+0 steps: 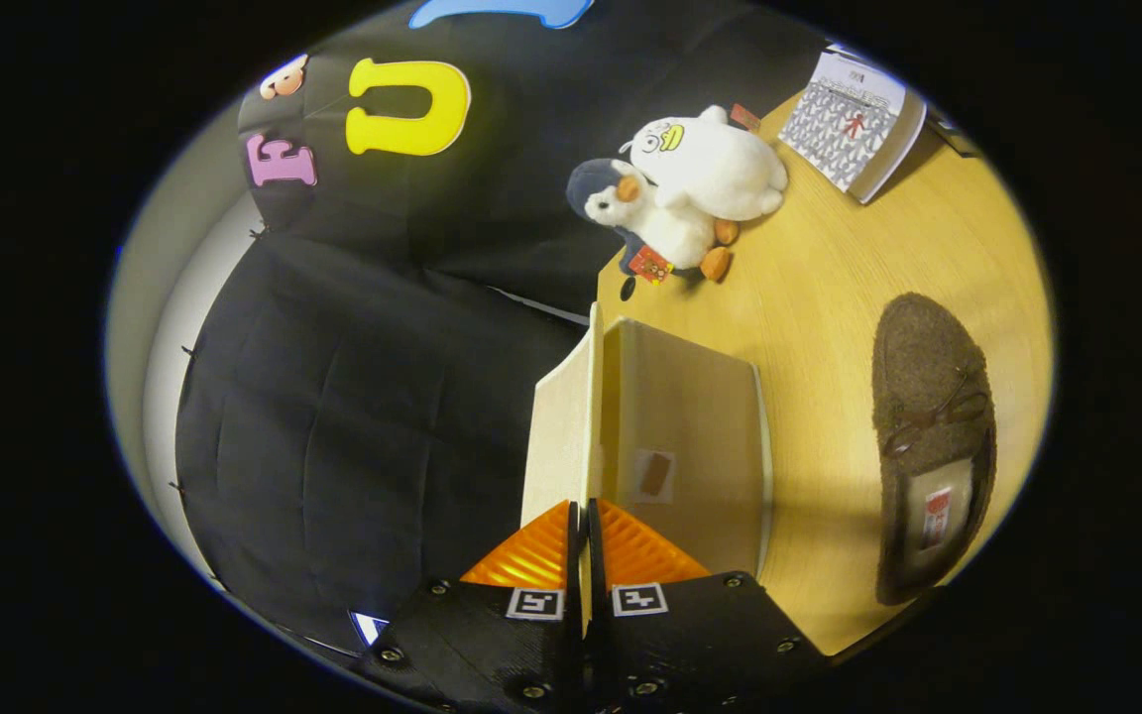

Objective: Open the storage box then place both shoes into the box .Put the left shoe in first, then the right shoe, with the right side of both shoes facing outward in a uniform manner.

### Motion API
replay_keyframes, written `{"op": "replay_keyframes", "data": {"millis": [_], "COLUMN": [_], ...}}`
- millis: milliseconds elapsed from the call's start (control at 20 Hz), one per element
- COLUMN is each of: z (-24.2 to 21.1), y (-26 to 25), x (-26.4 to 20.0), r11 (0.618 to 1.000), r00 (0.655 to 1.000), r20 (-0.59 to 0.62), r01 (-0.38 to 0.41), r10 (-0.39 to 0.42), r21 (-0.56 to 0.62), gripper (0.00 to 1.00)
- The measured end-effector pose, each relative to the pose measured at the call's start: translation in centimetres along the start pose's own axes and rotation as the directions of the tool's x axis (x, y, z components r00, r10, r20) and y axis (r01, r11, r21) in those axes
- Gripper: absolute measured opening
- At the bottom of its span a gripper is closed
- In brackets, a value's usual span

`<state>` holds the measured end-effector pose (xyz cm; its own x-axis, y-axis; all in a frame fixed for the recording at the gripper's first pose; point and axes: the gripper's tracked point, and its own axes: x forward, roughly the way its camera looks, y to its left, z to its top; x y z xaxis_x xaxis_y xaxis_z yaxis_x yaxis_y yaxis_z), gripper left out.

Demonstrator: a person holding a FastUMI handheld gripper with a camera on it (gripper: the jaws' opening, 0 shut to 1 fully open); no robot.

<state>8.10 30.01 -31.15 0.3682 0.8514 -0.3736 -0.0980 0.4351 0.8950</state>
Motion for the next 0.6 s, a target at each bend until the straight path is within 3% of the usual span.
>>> {"op": "replay_keyframes", "data": {"millis": [300,600], "z": [0.8,0.8], "y": [3.9,13.0], "x": [0.4,2.6], "r11": [0.999,0.989], "r00": [1.0,0.998], "r20": [-0.012,-0.032], "r01": [-0.024,-0.062], "r10": [0.024,0.058], "r21": [-0.046,-0.136], "gripper": [0.04,0.04]}}
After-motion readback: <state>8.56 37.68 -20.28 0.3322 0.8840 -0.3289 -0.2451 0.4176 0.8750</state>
